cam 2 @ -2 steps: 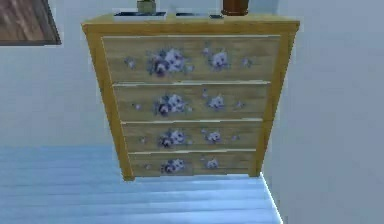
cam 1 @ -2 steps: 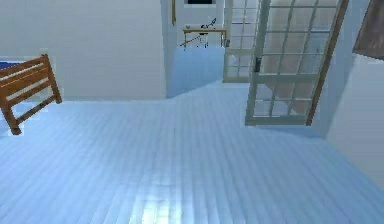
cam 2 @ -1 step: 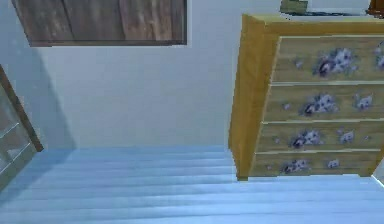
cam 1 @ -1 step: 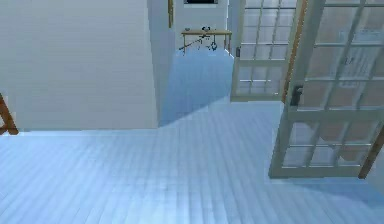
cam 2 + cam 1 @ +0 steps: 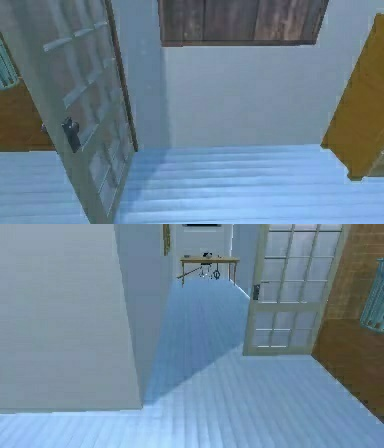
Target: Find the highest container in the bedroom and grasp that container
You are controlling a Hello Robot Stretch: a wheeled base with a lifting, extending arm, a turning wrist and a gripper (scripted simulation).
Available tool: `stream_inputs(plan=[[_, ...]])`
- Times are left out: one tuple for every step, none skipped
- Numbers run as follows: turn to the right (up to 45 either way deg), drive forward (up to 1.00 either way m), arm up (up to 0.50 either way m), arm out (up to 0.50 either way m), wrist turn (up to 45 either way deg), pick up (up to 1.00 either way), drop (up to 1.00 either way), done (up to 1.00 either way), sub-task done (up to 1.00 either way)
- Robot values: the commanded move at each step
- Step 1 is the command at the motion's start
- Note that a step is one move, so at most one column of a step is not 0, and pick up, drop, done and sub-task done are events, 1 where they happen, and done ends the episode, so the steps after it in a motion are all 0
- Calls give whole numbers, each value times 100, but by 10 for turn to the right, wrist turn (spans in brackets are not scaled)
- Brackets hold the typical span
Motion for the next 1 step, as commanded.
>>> stream_inputs(plan=[[0,100,0,0,0,0,0,0,0]])
